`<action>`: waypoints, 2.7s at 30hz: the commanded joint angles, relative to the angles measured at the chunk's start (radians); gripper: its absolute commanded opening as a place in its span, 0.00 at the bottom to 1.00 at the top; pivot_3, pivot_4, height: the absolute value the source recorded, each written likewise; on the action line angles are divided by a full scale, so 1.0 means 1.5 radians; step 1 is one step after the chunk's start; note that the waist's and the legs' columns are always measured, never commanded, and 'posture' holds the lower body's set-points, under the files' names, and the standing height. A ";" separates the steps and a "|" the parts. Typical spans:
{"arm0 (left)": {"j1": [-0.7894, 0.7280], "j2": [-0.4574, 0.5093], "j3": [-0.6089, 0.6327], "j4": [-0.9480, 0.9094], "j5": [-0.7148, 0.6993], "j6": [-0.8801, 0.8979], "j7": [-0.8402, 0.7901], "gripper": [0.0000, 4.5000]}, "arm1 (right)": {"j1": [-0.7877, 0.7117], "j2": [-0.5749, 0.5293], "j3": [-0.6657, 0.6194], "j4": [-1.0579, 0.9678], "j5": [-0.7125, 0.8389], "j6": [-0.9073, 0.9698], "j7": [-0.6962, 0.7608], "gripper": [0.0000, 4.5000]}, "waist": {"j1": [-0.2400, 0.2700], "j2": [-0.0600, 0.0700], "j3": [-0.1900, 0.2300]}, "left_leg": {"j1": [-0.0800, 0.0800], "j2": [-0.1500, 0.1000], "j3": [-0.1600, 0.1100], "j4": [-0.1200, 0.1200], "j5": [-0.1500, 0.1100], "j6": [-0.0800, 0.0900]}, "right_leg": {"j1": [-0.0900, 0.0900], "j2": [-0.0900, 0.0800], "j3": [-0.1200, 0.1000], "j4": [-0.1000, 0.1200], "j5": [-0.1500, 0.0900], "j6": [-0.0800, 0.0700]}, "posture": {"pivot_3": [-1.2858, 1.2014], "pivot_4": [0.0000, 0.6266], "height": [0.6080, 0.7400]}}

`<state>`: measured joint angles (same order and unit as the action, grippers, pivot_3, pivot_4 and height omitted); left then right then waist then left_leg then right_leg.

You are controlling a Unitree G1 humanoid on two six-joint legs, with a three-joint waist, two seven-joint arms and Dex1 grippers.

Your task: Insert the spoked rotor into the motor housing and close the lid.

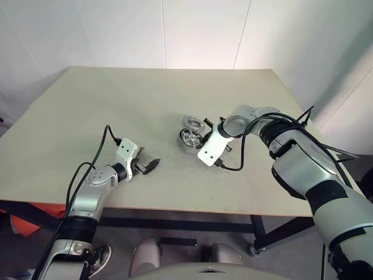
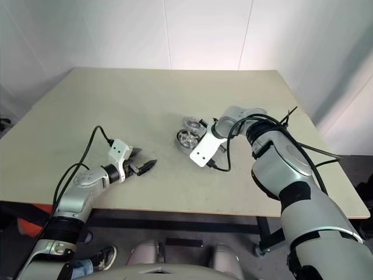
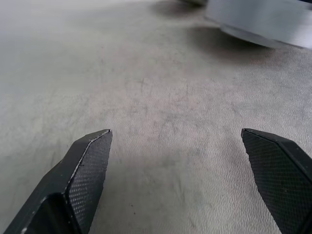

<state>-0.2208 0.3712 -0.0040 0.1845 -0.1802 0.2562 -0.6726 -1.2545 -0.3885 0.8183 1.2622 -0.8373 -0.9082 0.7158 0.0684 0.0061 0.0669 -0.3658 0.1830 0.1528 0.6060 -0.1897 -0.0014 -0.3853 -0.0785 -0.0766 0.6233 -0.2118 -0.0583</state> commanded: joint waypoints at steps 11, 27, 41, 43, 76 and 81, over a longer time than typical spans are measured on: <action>-0.015 -0.011 -0.001 -0.012 -0.008 -0.004 0.002 1.00 | 0.087 -0.022 -0.167 -0.125 0.269 0.141 0.404 0.00 | 0.002 0.000 0.000 | -0.006 0.000 0.001 0.000 -0.001 0.003 | -0.002 0.000 0.000 -0.003 0.002 -0.004 | 0.52 0.00 1.00; -0.009 -0.009 0.006 -0.022 -0.008 0.001 0.002 1.00 | 0.191 0.054 -0.197 -0.443 0.326 0.646 0.445 0.00 | -0.004 0.000 0.000 | -0.001 0.004 0.001 -0.002 0.001 -0.001 | -0.002 0.002 -0.001 -0.002 0.000 0.000 | 0.52 0.00 1.00; -0.028 -0.005 0.004 -0.007 -0.007 0.001 -0.005 1.00 | 0.147 0.133 -0.250 -0.373 0.365 0.740 0.362 0.21 | -0.028 0.000 0.003 | 0.010 0.004 -0.003 -0.006 0.003 -0.006 | -0.004 0.004 -0.004 -0.006 -0.001 0.002 | 0.52 0.00 1.00; -0.034 -0.004 0.002 0.000 -0.006 -0.001 -0.010 1.00 | 0.145 0.124 -0.264 -0.404 0.382 0.747 0.365 0.36 | -0.028 0.001 0.004 | 0.010 0.004 -0.003 -0.007 0.003 -0.006 | -0.004 0.004 -0.004 -0.009 -0.001 0.002 | 0.52 0.00 1.00; -0.231 0.008 -0.071 0.234 0.034 -0.075 -0.174 1.00 | 0.885 -0.123 -0.662 -1.153 1.873 1.291 -0.736 0.42 | 0.050 0.010 -0.001 | 0.019 0.001 -0.001 -0.027 0.000 -0.013 | 0.004 0.003 -0.010 -0.032 0.002 0.007 | 0.52 0.00 1.00; -0.201 0.024 -0.070 0.190 0.032 -0.055 -0.179 1.00 | 0.837 -0.022 -0.613 -1.067 1.873 1.186 -0.881 0.42 | 0.029 0.007 -0.001 | 0.018 0.001 -0.002 -0.026 -0.002 -0.011 | 0.009 -0.006 -0.024 -0.040 0.003 0.009 | 0.52 0.00 1.00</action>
<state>-0.5250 0.3918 -0.1169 0.5215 -0.1315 0.1664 -0.9340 0.0322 -0.4429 -0.1115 -0.3662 1.9501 0.9282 -0.5413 0.1113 0.0159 0.0650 -0.3399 0.1844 0.1501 0.5663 -0.1929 -0.0170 -0.3723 -0.0898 -0.1135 0.5640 -0.2077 -0.0450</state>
